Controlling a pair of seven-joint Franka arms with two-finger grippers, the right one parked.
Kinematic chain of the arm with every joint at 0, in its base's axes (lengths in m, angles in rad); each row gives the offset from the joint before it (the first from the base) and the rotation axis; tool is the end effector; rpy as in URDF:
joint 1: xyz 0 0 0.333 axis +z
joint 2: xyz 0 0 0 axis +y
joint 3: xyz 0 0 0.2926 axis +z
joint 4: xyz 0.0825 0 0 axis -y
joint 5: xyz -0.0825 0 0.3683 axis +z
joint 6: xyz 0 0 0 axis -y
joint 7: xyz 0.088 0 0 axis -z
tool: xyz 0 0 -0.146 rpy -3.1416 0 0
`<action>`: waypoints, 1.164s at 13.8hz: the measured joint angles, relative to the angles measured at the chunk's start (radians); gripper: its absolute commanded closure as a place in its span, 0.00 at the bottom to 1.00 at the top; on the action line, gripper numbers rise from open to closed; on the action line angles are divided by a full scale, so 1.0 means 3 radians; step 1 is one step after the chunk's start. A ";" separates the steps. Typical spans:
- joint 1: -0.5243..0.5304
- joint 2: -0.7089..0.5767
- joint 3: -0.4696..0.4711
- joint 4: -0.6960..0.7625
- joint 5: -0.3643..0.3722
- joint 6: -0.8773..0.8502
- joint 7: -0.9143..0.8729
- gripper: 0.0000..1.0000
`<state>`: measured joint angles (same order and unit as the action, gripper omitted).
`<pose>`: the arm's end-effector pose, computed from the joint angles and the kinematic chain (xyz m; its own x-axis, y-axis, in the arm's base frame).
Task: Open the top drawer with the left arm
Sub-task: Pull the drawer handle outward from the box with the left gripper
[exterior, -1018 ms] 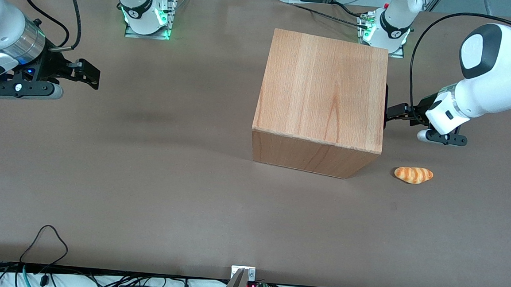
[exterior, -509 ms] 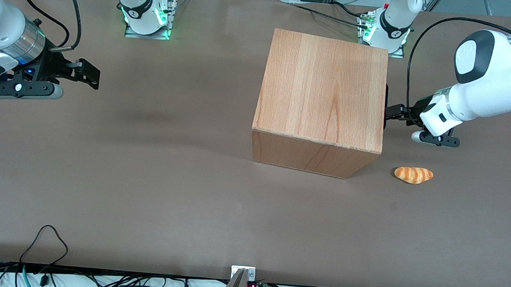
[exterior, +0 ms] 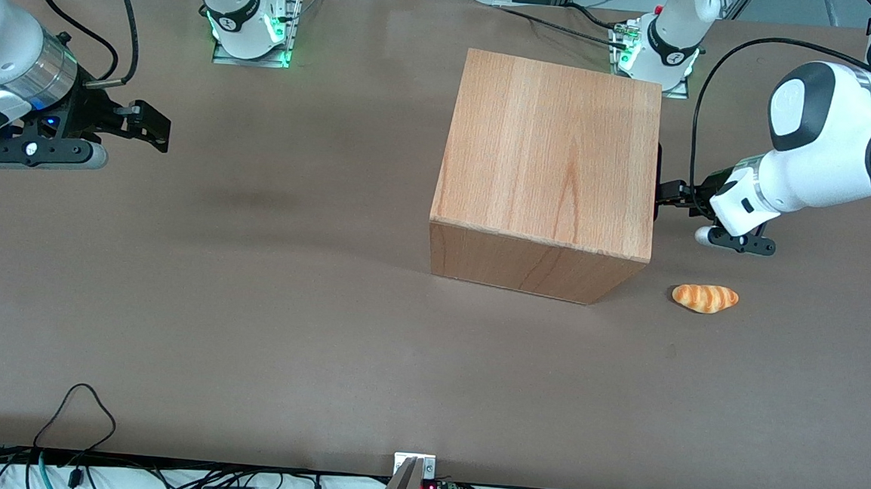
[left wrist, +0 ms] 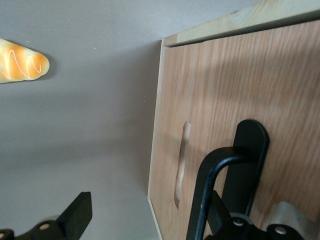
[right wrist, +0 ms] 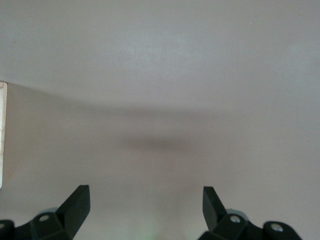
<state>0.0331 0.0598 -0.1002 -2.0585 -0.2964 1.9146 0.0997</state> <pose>0.5131 -0.0659 0.3424 0.9799 -0.0640 -0.1887 -0.0098 -0.9613 0.2753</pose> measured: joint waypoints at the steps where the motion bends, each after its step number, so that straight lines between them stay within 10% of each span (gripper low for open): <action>1: 0.0010 0.0002 0.0000 0.0000 0.0000 0.0000 0.0009 0.00; 16: 0.0527 0.0072 0.0027 0.0008 0.0349 0.0112 0.0295 0.00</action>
<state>0.1911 0.0814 -0.0922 -2.0562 -0.1916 1.9481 0.1882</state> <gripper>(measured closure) 0.000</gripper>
